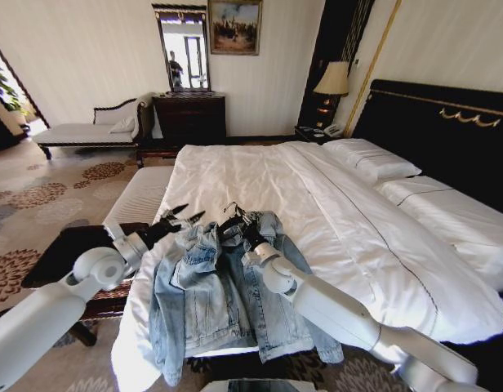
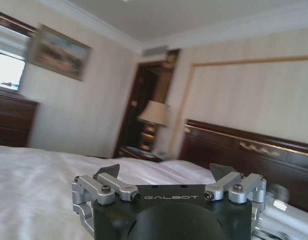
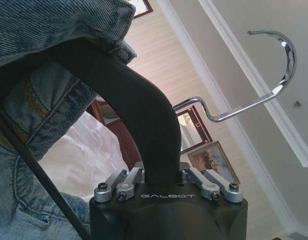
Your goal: Pick up the clothes from the bed and hang them on the clothes hanger.
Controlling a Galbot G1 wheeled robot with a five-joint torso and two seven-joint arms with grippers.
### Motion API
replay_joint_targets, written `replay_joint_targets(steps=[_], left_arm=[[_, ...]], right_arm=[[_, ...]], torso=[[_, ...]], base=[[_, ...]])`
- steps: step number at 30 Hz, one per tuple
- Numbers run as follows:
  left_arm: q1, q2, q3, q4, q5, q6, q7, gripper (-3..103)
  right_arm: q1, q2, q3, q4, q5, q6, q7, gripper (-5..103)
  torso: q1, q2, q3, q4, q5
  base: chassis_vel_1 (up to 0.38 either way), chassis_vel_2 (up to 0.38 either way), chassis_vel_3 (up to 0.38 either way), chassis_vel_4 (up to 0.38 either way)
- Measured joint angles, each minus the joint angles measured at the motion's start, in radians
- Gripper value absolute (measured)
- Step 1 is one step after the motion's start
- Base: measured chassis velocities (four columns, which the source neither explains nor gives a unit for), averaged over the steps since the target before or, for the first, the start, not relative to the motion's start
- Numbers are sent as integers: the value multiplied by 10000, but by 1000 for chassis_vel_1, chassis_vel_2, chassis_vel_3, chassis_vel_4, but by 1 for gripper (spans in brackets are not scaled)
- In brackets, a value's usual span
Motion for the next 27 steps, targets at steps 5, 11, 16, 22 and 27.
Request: replay_joint_targets(steps=[5,11,16,22,27], left_arm=[[1363,-743,-2272,448,-411,79,-877,100],[3824,-1665,-4853,429,-550,-46,-918,100],[5221,-2723,-6099,112,-85,-274,-721,100],[6569,-3953,-6482,-386,1647,-868,-558,100],[7112,-4674,-6413,-631,2376,-1179,-487,100]], right_arm=[[-104,-53,-78,217,834,-315,118,26],[27,7,-231,517,2136,-850,382,26],[201,-97,-183,735,2699,-1032,504,26],[520,-353,75,891,2749,-1040,519,26],[675,-441,334,1000,2721,-1039,497,26]], torso=[[0,0,0,-1,-2],[-1,1,-1,7,-4],[-1,2,-1,2,-1],[-1,2,-1,1,0],[-2,2,-1,3,-1]], base=[[0,0,0,0],[0,0,0,0],[0,0,0,0],[0,0,0,0],[0,0,0,0]])
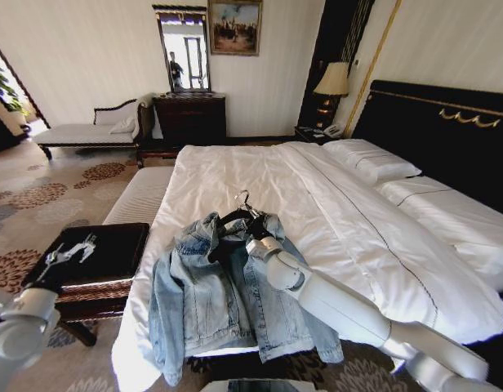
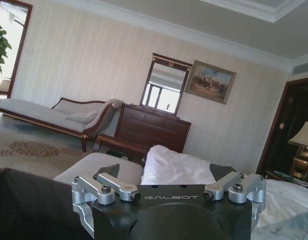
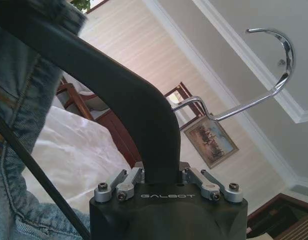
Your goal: Pick up the clothes from the bed and hang them on the clothes hanger.
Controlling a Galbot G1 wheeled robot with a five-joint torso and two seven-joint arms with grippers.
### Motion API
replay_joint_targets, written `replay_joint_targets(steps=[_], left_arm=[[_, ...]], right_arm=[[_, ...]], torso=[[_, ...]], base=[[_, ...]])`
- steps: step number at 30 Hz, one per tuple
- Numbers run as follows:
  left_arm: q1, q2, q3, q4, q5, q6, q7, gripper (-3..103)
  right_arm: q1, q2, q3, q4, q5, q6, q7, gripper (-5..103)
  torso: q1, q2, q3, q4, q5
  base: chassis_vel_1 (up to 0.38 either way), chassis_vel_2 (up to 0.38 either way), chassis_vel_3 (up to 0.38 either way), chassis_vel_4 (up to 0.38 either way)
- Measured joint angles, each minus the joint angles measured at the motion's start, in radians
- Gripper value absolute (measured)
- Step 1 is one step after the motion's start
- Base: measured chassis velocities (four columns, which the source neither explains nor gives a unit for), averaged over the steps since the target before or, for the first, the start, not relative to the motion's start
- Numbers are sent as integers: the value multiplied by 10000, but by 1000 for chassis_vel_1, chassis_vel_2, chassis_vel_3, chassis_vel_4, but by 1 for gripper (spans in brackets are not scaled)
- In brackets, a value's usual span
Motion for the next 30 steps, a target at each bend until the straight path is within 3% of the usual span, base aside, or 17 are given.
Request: replay_joint_targets(steps=[3,7,14,18,22,23,25,26,28,30], left_arm=[[451,-501,115,-136,297,-189,55,100],[659,-667,161,-148,370,-328,75,100],[675,-742,185,-200,489,-381,63,100],[196,-493,527,-330,647,-103,-166,100],[-1419,416,2126,-847,354,1035,-909,100],[-1419,416,2126,-847,354,1035,-909,100],[-2689,1327,3513,-1131,-245,1631,-1527,100],[-2689,1327,3513,-1131,-245,1631,-1527,100],[-3507,2059,4670,-1428,-840,2022,-2068,100],[-3710,2451,5115,-1743,-1150,2203,-2269,100]], right_arm=[[41,-74,105,120,208,-32,42,26],[8,-90,113,166,237,-39,78,26],[-66,-37,112,243,257,-48,194,26],[-146,-148,46,197,-81,27,2,26],[-381,-150,7,-17,-494,243,-78,26],[-381,-150,7,-17,-494,243,-78,26],[-414,-156,4,-77,-575,293,-88,26],[-414,-156,4,-77,-575,293,-88,26],[-413,-163,1,-119,-615,312,-88,26],[-412,-156,3,-146,-645,312,-89,26]], torso=[[1,0,1,-1,0],[0,0,1,-1,0],[1,0,2,0,1],[1,0,1,2,-1],[1,-1,2,-3,-3],[1,-1,2,-3,-3],[3,-3,3,-6,2],[3,-3,3,-6,2],[5,-4,4,-7,0],[5,-3,4,-6,1]], base=[[0,0,0,0],[0,0,0,0],[0,0,0,0],[0,0,0,0],[0,0,0,0],[0,0,0,0],[0,0,0,0],[0,0,0,0],[0,0,0,0],[0,0,0,0]])
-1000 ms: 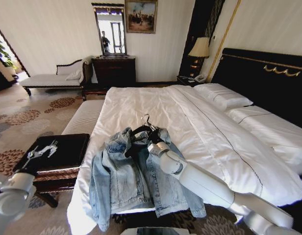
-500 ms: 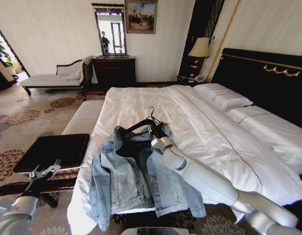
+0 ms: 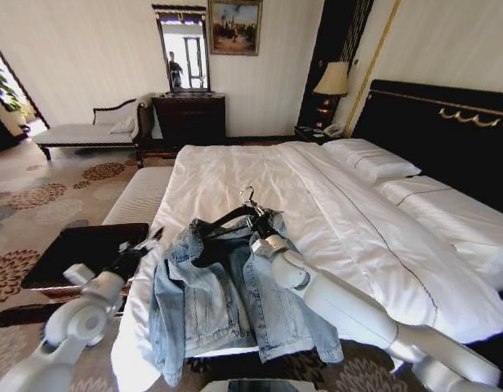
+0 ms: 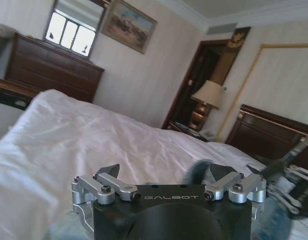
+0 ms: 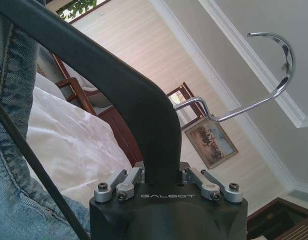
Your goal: Pick up the clothes from the bed and hang them on the clothes hanger.
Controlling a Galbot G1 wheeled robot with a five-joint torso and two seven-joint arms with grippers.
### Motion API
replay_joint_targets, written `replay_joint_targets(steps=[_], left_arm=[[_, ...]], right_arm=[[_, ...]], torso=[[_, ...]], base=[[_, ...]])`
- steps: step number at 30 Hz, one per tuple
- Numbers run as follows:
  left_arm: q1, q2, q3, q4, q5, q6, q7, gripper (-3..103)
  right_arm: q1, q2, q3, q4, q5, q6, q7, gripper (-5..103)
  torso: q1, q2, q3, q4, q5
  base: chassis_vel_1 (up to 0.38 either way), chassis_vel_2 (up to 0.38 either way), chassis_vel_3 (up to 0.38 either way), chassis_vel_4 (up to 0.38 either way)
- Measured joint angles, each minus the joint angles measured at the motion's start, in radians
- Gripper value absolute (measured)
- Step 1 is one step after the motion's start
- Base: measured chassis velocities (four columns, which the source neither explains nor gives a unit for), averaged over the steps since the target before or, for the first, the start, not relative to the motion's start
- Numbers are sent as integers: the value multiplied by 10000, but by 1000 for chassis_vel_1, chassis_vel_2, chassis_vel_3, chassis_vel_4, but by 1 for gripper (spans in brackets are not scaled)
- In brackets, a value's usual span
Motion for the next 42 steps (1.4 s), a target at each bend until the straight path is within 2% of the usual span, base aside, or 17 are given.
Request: replay_joint_targets(steps=[4,10,21,22,25,28,31,34,35,38,40,42], left_arm=[[226,296,82,-413,21,73,-1,100],[411,340,202,-880,441,63,227,100],[-536,355,1271,-54,493,65,128,100],[-662,346,1384,21,512,60,120,93],[-776,335,1487,47,550,35,124,88],[-851,336,1563,50,606,13,142,72],[-924,336,1631,88,635,7,149,66],[-1126,334,1849,258,745,-24,214,49],[-1126,334,1849,258,745,-24,214,49],[-1396,327,2115,327,845,-68,232,34],[-1480,325,2206,316,865,-70,226,34],[-1596,332,2356,287,943,-76,223,23]], right_arm=[[-25,6,34,-44,-52,14,1,26],[-38,45,3,-131,-161,89,-30,26],[37,8,-17,-64,-129,77,-52,26],[32,9,-16,-58,-130,77,-52,26],[27,30,-17,-64,-135,76,-51,26],[28,69,-42,-82,-144,76,-51,26],[39,93,-52,-92,-149,76,-50,26],[50,101,-62,-97,-153,76,-50,26],[50,101,-62,-97,-153,76,-50,26],[43,64,-69,-82,-158,75,-49,26],[37,58,-69,-78,-165,75,-49,26],[26,57,-71,-69,-177,77,-49,26]], torso=[[-2,0,-1,10,-1],[-4,0,-2,6,-1],[-3,1,-2,5,-3],[-3,0,-2,5,-1],[-3,0,-2,4,-2],[-3,1,-2,6,-2],[-3,1,-2,6,-2],[-3,2,-2,6,-2],[-3,2,-2,6,-2],[-3,3,-2,6,-2],[-3,3,-2,6,-2],[-3,2,-2,5,-2]], base=[[0,0,0,0],[0,0,0,0],[0,0,0,0],[0,0,0,0],[0,0,0,0],[0,0,0,0],[0,0,0,0],[0,0,0,0],[0,0,0,0],[0,0,0,0],[0,0,0,0],[0,0,0,0]])
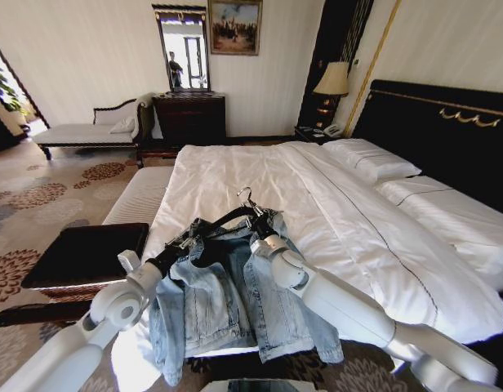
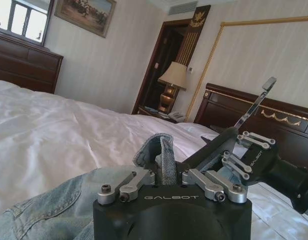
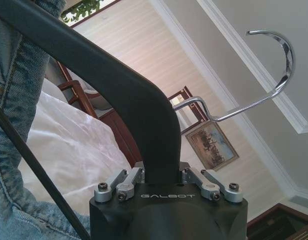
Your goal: Pick up the clothes from the bed and hang them on the clothes hanger.
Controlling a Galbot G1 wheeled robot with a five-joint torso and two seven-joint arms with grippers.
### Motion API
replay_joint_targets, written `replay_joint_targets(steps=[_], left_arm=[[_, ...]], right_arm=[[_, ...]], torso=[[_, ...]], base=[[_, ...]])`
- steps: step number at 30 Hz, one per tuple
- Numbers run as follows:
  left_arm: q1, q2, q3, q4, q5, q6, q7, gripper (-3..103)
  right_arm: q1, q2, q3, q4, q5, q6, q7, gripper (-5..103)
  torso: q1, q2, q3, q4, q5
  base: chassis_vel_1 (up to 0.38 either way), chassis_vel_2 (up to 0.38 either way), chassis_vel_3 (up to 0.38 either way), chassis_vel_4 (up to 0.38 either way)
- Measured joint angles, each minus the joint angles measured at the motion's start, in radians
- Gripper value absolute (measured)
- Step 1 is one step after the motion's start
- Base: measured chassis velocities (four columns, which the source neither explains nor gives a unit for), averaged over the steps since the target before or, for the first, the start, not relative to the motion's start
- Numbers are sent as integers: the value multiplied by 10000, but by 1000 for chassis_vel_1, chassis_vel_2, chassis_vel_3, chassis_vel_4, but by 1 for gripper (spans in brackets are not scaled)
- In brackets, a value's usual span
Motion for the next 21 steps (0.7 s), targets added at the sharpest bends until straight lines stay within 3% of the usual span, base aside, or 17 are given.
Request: replay_joint_targets(steps=[1,5,21], left_arm=[[0,0,0,0,0,0,0,23],[-17,99,205,-149,258,-28,36,3],[176,288,834,-182,1992,-323,436,2]], right_arm=[[0,0,0,0,0,0,0,26],[0,21,-25,3,-27,0,-4,26],[86,22,-198,94,-401,-56,-588,26]], torso=[[0,0,0,0,0],[0,0,0,0,0],[0,0,0,0,-1]], base=[[0,0,0,0],[0,0,0,0],[0,0,0,0]])
